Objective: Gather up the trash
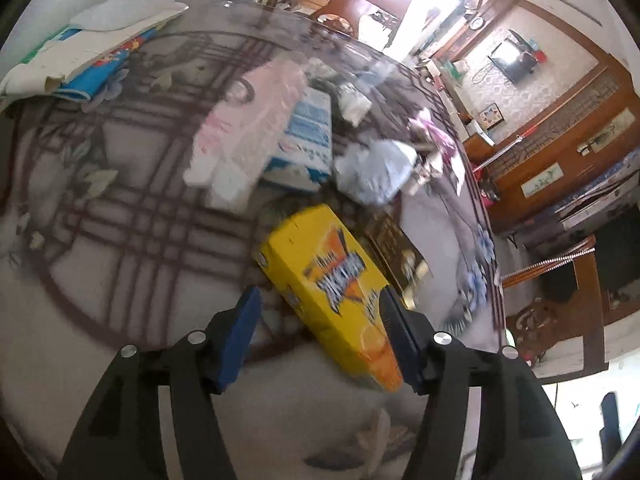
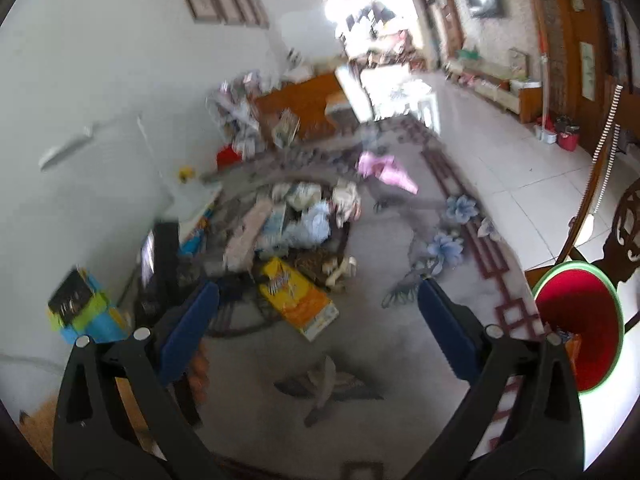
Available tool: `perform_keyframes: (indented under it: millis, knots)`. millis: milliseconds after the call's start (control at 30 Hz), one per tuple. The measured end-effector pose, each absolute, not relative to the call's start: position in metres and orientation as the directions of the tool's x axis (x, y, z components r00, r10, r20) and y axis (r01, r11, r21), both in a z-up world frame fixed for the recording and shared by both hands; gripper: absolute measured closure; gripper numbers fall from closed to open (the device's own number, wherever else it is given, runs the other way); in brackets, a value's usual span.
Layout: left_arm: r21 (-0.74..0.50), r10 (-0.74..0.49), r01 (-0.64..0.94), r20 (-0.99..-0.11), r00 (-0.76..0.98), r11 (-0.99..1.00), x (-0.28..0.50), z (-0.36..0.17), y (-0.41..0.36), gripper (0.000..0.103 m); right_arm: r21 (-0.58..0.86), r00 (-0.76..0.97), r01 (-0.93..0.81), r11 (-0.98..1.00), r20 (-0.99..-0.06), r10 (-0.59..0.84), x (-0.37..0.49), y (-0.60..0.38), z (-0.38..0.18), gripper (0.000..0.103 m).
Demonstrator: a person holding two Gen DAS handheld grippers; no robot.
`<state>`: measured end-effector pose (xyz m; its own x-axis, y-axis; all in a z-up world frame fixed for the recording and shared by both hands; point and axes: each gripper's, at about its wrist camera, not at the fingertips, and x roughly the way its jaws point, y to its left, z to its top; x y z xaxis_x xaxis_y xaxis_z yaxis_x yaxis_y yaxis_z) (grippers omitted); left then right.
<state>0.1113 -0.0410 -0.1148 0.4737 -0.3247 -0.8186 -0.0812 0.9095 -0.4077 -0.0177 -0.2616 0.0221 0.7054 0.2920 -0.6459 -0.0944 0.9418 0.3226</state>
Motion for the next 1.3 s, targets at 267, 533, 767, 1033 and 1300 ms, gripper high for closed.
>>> perform_keyframes:
  millis: [267, 533, 767, 1033, 1300]
  knots:
    - [-0.149, -0.108, -0.038, -0.849, 0.518, 0.988, 0.186, -0.093, -0.015, 0.032, 0.273, 0.520, -0.154, 0.950, -0.794, 0.313, 0.021, -0.238, -0.012, 0.005]
    - [-0.225, -0.166, -0.102, -0.900, 0.403, 0.969, 0.247, -0.132, -0.001, 0.021, 0.302, 0.477, -0.117, 0.946, -0.819, 0.320, 0.028, -0.240, -0.026, 0.005]
    - [-0.423, -0.342, -0.117, -0.841, 0.420, 0.898, 0.223, -0.135, 0.016, 0.064, 0.322, 0.430, -0.129, 0.938, -0.834, 0.346, 0.034, -0.235, -0.033, 0.005]
    - [-0.348, -0.313, -0.011, -0.856, 0.411, 0.937, 0.100, -0.114, 0.024, 0.067, 0.158, 0.376, -0.309, 0.938, -0.885, 0.273, 0.058, -0.181, -0.038, 0.005]
    - [-0.263, -0.226, -0.025, -0.870, 0.438, 0.964, 0.043, -0.122, 0.033, 0.062, 0.025, 0.284, -0.444, 0.896, -0.944, 0.167, 0.120, -0.141, -0.085, 0.019]
